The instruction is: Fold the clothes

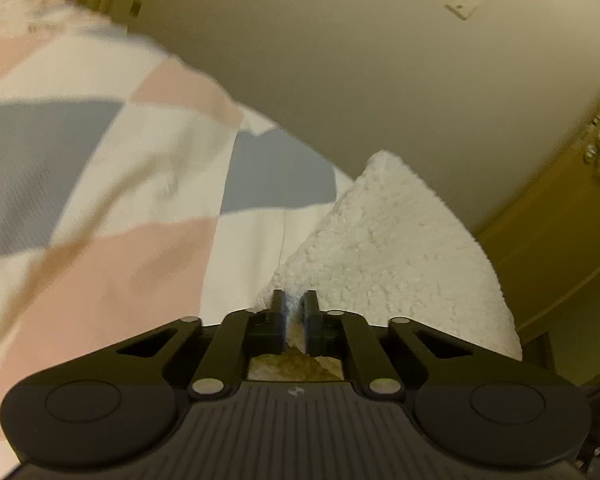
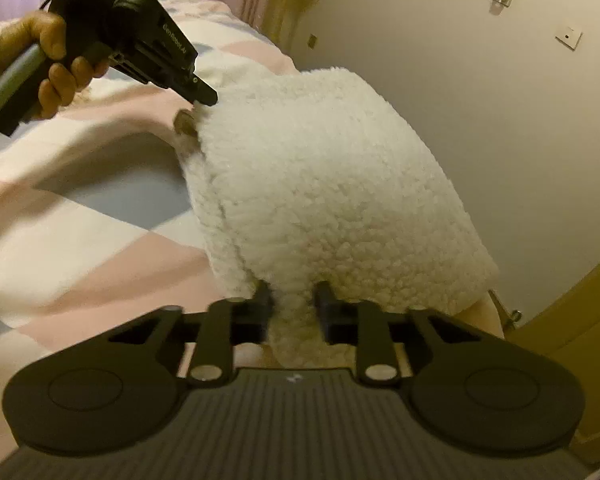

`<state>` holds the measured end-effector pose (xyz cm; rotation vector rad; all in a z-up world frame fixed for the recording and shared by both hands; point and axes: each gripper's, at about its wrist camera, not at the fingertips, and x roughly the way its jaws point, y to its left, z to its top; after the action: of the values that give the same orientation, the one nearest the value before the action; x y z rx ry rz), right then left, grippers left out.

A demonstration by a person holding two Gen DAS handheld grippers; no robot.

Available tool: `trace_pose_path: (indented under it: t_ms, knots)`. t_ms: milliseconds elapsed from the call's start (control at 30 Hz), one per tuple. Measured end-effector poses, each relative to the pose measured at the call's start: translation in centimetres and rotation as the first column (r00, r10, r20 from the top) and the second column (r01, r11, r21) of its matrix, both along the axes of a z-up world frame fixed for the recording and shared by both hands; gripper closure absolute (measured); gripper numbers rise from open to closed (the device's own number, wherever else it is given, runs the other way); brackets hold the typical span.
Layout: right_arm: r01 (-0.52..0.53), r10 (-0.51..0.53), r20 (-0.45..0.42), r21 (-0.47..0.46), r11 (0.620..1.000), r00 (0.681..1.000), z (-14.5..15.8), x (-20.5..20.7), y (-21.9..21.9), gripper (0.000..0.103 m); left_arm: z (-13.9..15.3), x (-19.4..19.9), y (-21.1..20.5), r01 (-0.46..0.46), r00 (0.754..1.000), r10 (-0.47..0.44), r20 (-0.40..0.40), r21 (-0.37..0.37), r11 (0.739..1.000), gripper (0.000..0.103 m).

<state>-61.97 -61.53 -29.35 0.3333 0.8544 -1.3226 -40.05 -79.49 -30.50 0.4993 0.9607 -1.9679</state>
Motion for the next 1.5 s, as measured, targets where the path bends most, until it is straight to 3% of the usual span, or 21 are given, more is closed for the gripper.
trace_pose_path:
  t_ms: [133,300,467,500,567,667,700,733,767,867,1000,1100,1200,1233,1333,1433,1500]
  knots:
    - [-0.029,0.029,0.016,0.002,1.000,0.999,0.8,0.4,0.9,0.091,0.3,1.9,1.5,-0.038,0.999,0.038,0.017,-0.013,0.999,0.103]
    - [-0.019,0.021,-0.037,0.043,0.999,0.999,-0.6,0.8,1.0,0.092,-1.5,2.4,0.8,-0.087,0.995,0.085,0.049,0.041,0.995,0.103]
    - [-0.051,0.055,-0.059,0.061,0.997,0.997,-2.1,1.2,0.2,0.091,0.9,1.6,0.4,-0.051,0.996,0.050,-0.069,-0.013,0.999,0.103]
    - [-0.049,0.052,-0.057,0.061,0.997,0.997,-2.0,1.2,0.3,0.091,1.2,1.4,0.1,-0.043,0.996,0.042,-0.082,-0.014,0.999,0.093]
    - [-0.048,0.052,-0.054,0.063,0.997,0.997,-1.8,1.1,0.5,0.091,0.7,1.0,-0.9,-0.021,0.996,0.023,-0.087,0.019,1.000,0.052]
    - [-0.044,0.047,-0.045,0.065,0.997,0.998,-1.6,0.9,0.3,0.091,-0.5,0.6,-2.5,0.001,0.995,0.006,-0.103,0.063,0.998,0.046]
    - [-0.041,0.044,-0.041,0.066,0.997,0.998,-1.6,0.9,0.3,0.091,-0.9,0.4,-2.9,0.014,0.994,-0.006,-0.106,0.075,0.997,0.046]
    - [-0.040,0.042,-0.039,0.065,0.997,0.998,-1.6,0.8,0.3,0.091,-1.4,0.1,-3.3,0.028,0.994,-0.018,-0.107,0.089,0.996,0.054]
    - [-0.040,0.042,-0.037,0.064,0.997,0.998,-1.7,0.7,0.3,0.091,-1.8,-0.1,-3.6,0.042,0.994,-0.031,-0.108,0.102,0.994,0.069]
    - [-0.034,0.036,-0.024,0.061,0.998,0.999,-1.4,0.5,0.4,0.092,-1.3,-0.8,-2.9,0.070,0.996,-0.067,-0.053,0.044,0.997,0.089]
    - [-0.047,0.048,-0.014,0.047,0.998,0.999,-0.3,0.2,0.9,0.094,0.2,0.3,-0.8,0.064,0.997,-0.065,-0.034,-0.028,0.998,0.090]
    - [-0.078,0.080,-0.019,0.058,0.995,0.997,-0.6,0.6,1.2,0.094,-1.8,0.5,-1.1,0.041,0.999,-0.041,0.012,0.029,0.999,0.090]
    - [-0.099,0.104,-0.040,0.104,0.990,0.994,-1.4,1.1,0.8,0.094,-3.3,-0.5,-2.0,0.019,0.999,-0.021,0.039,0.039,0.999,0.089]
    - [-0.092,0.095,-0.034,0.088,0.992,0.995,-1.0,1.0,0.8,0.089,-3.2,-0.8,-2.2,0.014,0.999,-0.015,0.031,0.031,0.999,0.089]
    - [-0.077,0.077,0.062,0.009,0.997,0.995,1.5,0.0,0.8,0.074,-2.5,-1.2,-2.5,0.005,1.000,-0.005,0.004,0.005,1.000,0.088]
    - [-0.020,0.033,0.160,-0.080,0.997,0.987,4.1,-1.9,0.0,0.073,-2.5,-1.4,-2.6,0.006,1.000,-0.006,0.015,0.000,1.000,0.087]
    - [0.035,-0.018,0.177,-0.094,0.995,0.984,4.4,-3.1,-1.5,0.072,-2.9,-1.4,-2.7,-0.007,1.000,0.007,0.002,0.015,1.000,0.087]
